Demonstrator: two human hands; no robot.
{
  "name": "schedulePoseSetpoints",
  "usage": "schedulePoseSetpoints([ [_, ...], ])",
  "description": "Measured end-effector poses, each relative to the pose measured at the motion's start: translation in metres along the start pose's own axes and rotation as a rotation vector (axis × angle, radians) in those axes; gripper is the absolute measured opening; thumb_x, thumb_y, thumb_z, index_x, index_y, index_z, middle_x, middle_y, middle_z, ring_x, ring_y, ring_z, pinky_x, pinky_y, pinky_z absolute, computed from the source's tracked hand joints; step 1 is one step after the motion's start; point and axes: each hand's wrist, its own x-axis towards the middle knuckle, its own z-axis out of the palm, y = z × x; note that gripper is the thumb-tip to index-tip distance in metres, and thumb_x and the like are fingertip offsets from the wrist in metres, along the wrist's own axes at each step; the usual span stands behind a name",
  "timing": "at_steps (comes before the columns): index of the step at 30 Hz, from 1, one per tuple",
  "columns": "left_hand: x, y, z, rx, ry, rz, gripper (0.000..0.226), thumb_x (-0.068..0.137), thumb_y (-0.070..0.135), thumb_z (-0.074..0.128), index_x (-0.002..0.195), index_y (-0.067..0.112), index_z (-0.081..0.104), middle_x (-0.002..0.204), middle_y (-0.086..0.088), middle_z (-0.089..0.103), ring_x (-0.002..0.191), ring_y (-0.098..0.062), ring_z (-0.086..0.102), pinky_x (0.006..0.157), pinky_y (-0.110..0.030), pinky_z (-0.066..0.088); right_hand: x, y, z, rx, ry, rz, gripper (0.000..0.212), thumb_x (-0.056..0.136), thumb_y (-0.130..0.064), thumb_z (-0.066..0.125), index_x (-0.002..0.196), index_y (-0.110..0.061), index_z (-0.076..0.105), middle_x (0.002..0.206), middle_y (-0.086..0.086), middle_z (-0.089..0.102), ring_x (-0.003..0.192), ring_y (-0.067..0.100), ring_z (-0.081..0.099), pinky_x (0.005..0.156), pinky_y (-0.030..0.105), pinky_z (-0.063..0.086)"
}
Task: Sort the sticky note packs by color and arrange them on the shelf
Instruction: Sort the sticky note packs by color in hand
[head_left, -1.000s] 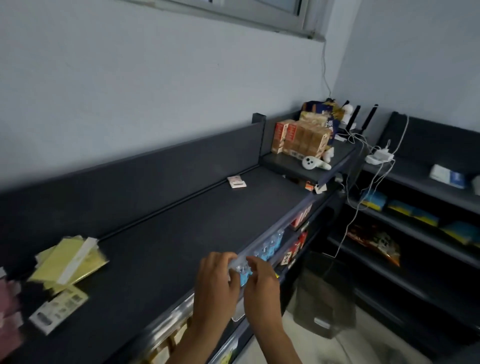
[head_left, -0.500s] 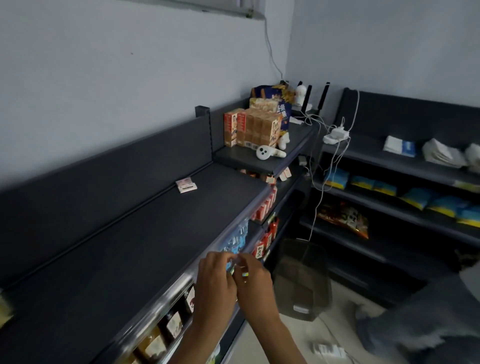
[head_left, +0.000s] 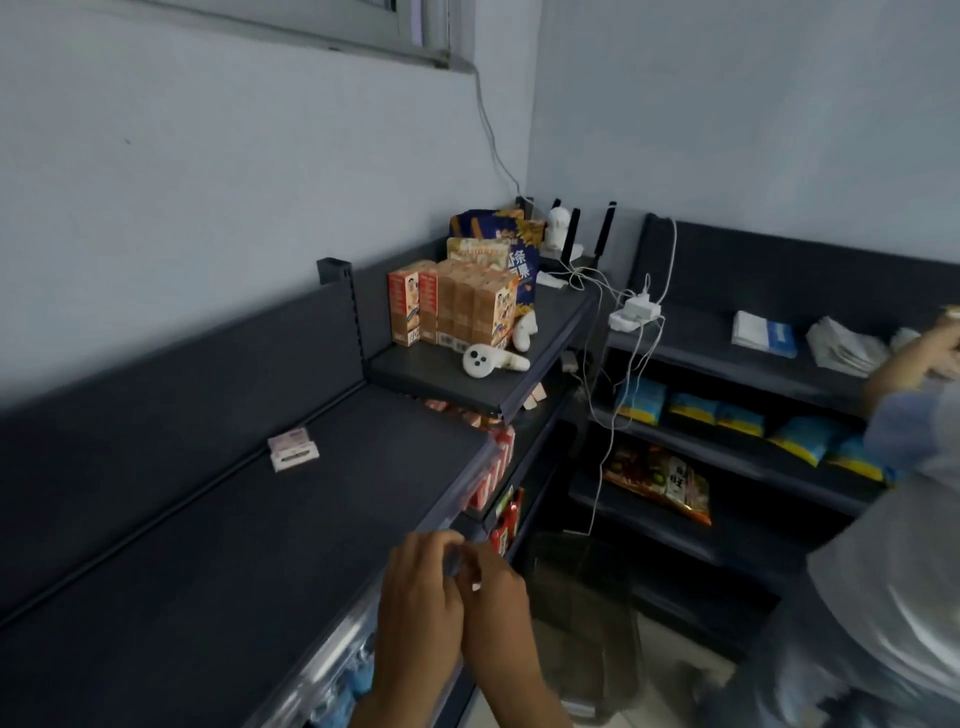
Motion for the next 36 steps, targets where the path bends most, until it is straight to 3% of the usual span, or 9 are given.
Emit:
schedulePoseSetpoints([
  [5, 0.057, 0.0, 0.023, -0.008, 0.044, 0.003, 0.039, 0.093, 0.005, 0.05, 0.113, 0.037, 0.059, 0.11, 0.02, 0.05, 0.105, -0.003, 0.046, 0.083, -0.029, 0.05, 0.065, -0.002, -0.008, -0.054, 0.004, -0.086, 0.02, 0.097, -0.014, 0.053, 0.099, -0.028, 0.067, 0.088, -0.01, 0.068, 0.08, -0.01, 0.06, 0.067, 0.005, 0.041],
  [9, 0.094, -0.006, 0.035, -0.011, 0.014, -0.014, 0.042, 0.094, 0.002, 0.049, 0.117, 0.036, 0.057, 0.115, 0.017, 0.051, 0.107, -0.001, 0.046, 0.078, -0.013, 0.042, 0.101, 0.001, -0.004, -0.057, -0.007, -0.069, 0.018, 0.099, -0.02, 0.053, 0.105, -0.03, 0.067, 0.092, -0.013, 0.068, 0.084, -0.011, 0.06, 0.068, 0.004, 0.041],
  [12, 0.117, -0.009, 0.043, -0.01, 0.008, -0.006, 0.044, 0.094, 0.0, 0.048, 0.119, 0.035, 0.057, 0.118, 0.018, 0.048, 0.109, 0.002, 0.041, 0.079, -0.01, 0.039, 0.123, 0.004, -0.001, -0.051, -0.001, -0.065, 0.019, 0.101, -0.019, 0.051, 0.107, -0.028, 0.067, 0.09, -0.013, 0.068, 0.083, -0.007, 0.062, 0.066, 0.008, 0.045],
  [15, 0.131, -0.01, 0.048, -0.018, 0.011, -0.034, 0.04, 0.095, 0.004, 0.048, 0.121, 0.033, 0.057, 0.118, 0.017, 0.048, 0.11, 0.0, 0.043, 0.082, -0.012, 0.039, 0.138, 0.001, -0.002, -0.036, -0.021, -0.089, 0.017, 0.1, -0.021, 0.053, 0.096, -0.032, 0.065, 0.086, -0.015, 0.066, 0.084, -0.007, 0.062, 0.067, 0.007, 0.044],
  [18, 0.148, -0.015, 0.046, 0.0, 0.041, -0.036, 0.039, 0.094, 0.004, 0.049, 0.121, 0.031, 0.057, 0.115, 0.017, 0.048, 0.109, -0.004, 0.046, 0.086, -0.018, 0.041, 0.161, -0.004, 0.004, -0.021, -0.047, -0.104, 0.019, 0.099, -0.019, 0.053, 0.099, -0.031, 0.067, 0.087, -0.014, 0.068, 0.084, -0.004, 0.064, 0.07, 0.013, 0.049],
  [22, 0.175, -0.026, 0.039, 0.011, 0.094, -0.103, 0.041, 0.093, 0.003, 0.049, 0.118, 0.034, 0.056, 0.117, 0.018, 0.048, 0.109, -0.001, 0.042, 0.085, -0.013, 0.038, 0.191, -0.013, 0.021, -0.043, -0.105, -0.161, 0.019, 0.098, -0.017, 0.052, 0.103, -0.028, 0.068, 0.093, -0.017, 0.067, 0.086, -0.004, 0.063, 0.078, 0.019, 0.052],
  [28, 0.204, -0.058, 0.034, 0.085, 0.218, -0.182, 0.035, 0.092, 0.008, 0.052, 0.119, 0.031, 0.057, 0.115, 0.013, 0.051, 0.108, -0.007, 0.046, 0.094, -0.032, 0.045, 0.234, -0.018, 0.053, 0.011, -0.257, -0.2, 0.021, 0.096, -0.018, 0.053, 0.102, -0.029, 0.069, 0.093, -0.016, 0.068, 0.086, -0.004, 0.064, 0.081, 0.019, 0.052],
  [33, 0.23, -0.076, 0.028, 0.146, 0.297, -0.299, 0.033, 0.096, 0.019, 0.053, 0.125, 0.034, 0.053, 0.12, 0.016, 0.047, 0.114, -0.005, 0.045, 0.097, -0.031, 0.046, 0.276, -0.018, 0.075, 0.006, -0.397, -0.277, 0.019, 0.096, -0.013, 0.053, 0.104, -0.019, 0.069, 0.095, -0.016, 0.064, 0.081, -0.005, 0.058, 0.075, 0.004, 0.04],
  [36, 0.244, -0.1, 0.02, 0.244, 0.374, -0.365, 0.038, 0.093, 0.018, 0.059, 0.13, 0.028, 0.055, 0.126, 0.008, 0.051, 0.118, -0.014, 0.047, 0.098, -0.035, 0.047, 0.298, -0.019, 0.087, -0.005, -0.498, -0.327, 0.027, 0.097, -0.013, 0.055, 0.122, -0.015, 0.065, 0.112, -0.013, 0.062, 0.099, -0.002, 0.056, 0.084, -0.002, 0.035],
])
